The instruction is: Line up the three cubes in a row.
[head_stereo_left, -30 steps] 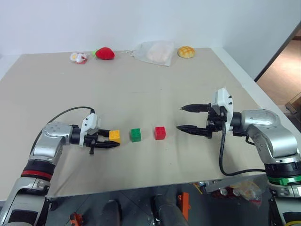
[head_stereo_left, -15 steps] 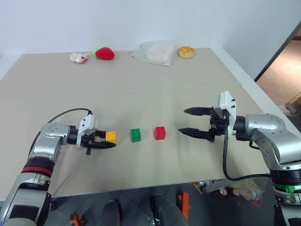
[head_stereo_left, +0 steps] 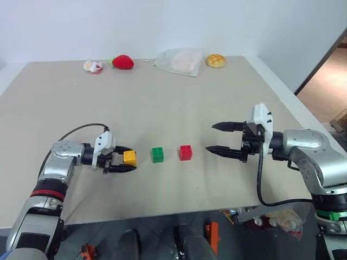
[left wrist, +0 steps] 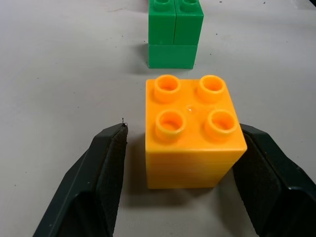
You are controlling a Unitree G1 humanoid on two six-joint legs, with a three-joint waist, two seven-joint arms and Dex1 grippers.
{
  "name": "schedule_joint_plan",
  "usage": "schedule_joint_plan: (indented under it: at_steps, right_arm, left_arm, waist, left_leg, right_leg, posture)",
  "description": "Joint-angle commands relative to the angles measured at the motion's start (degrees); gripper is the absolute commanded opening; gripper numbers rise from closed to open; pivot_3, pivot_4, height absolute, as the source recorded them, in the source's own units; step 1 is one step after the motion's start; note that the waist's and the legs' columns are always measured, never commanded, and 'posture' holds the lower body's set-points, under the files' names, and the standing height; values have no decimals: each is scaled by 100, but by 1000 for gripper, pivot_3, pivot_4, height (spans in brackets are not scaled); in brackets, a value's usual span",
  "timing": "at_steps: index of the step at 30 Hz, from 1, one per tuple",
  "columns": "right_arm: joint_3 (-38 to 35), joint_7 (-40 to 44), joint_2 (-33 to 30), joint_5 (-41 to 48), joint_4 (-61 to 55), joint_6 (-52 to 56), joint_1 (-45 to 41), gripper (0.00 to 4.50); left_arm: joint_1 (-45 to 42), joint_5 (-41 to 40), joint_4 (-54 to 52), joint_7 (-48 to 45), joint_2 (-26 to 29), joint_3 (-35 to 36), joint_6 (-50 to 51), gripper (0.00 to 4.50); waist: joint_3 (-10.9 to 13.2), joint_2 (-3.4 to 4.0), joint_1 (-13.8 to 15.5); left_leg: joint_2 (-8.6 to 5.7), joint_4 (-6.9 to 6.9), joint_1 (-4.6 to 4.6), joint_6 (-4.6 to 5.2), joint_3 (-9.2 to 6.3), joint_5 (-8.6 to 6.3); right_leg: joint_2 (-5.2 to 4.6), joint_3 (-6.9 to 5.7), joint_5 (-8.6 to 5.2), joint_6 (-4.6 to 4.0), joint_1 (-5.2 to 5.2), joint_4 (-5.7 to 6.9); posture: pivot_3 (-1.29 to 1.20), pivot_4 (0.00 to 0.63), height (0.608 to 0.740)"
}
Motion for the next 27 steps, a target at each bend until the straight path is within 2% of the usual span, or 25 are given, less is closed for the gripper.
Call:
schedule_joint_plan:
  at_steps: [1,7,10,13,18,20,24,27]
  right_arm:
    - [-44,19,25,22,30,-157,-215,4087]
    - [147,194,156,-97,466,-467,-580,4087]
    - [194,315,208,-130,696,-594,-741,4087]
    - [289,432,295,-234,1090,-786,-955,4087]
    - [403,265,601,-490,1728,-1005,-953,4087]
    - [391,140,709,-576,1921,-1059,-714,4087]
    - [330,-66,866,-640,2020,-1109,-345,4087]
    - [255,-189,934,-619,2039,-1094,-287,4087]
  left_arm:
    - [104,33,-139,57,331,172,76,2975]
    - [1042,-219,-863,160,1308,735,479,2975]
    - [2023,-701,-1950,100,1829,1194,1353,2975]
    - [3326,-1322,-3158,365,2195,2056,2430,2975]
    - [3816,-2041,-3983,1970,1585,3240,3565,2975]
    - [4001,-2261,-4465,2682,1150,3581,3848,2975]
    - [4395,-2585,-5257,3573,510,3866,4251,2975]
    - [4594,-2817,-5598,3813,293,3938,4394,2975]
  waist:
    - [0,0,-9]
    - [0,0,-145]
    - [1,1,-174]
    - [1,1,-173]
    - [3,4,-77]
    - [2,2,-62]
    - [0,-1,-30]
    - [1,-1,-31]
  left_leg:
    - [0,0,0,0,0,0]
    - [11,-32,15,0,4,-1]
    - [20,-44,15,0,7,-1]
    - [28,-52,13,-3,15,-8]
    - [32,-47,7,-1,11,-8]
    - [31,-39,7,-2,12,-8]
    - [30,-36,6,-4,25,-9]
    - [31,-39,6,-7,29,-11]
  right_leg:
    - [0,0,0,0,0,0]
    - [8,3,-4,-11,-7,2]
    - [10,1,-13,-23,-18,7]
    - [7,-3,-24,-29,-24,7]
    - [-1,-29,-30,-34,-19,7]
    - [-2,-29,-30,-34,-15,6]
    - [-6,-20,-27,-27,-11,2]
    - [-3,-14,-29,-25,-13,2]
  posture:
    - [0,150,740]
    - [0,150,740]
    - [0,150,740]
    - [0,150,740]
    - [0,150,740]
    - [0,150,740]
    - [0,150,740]
    - [0,150,740]
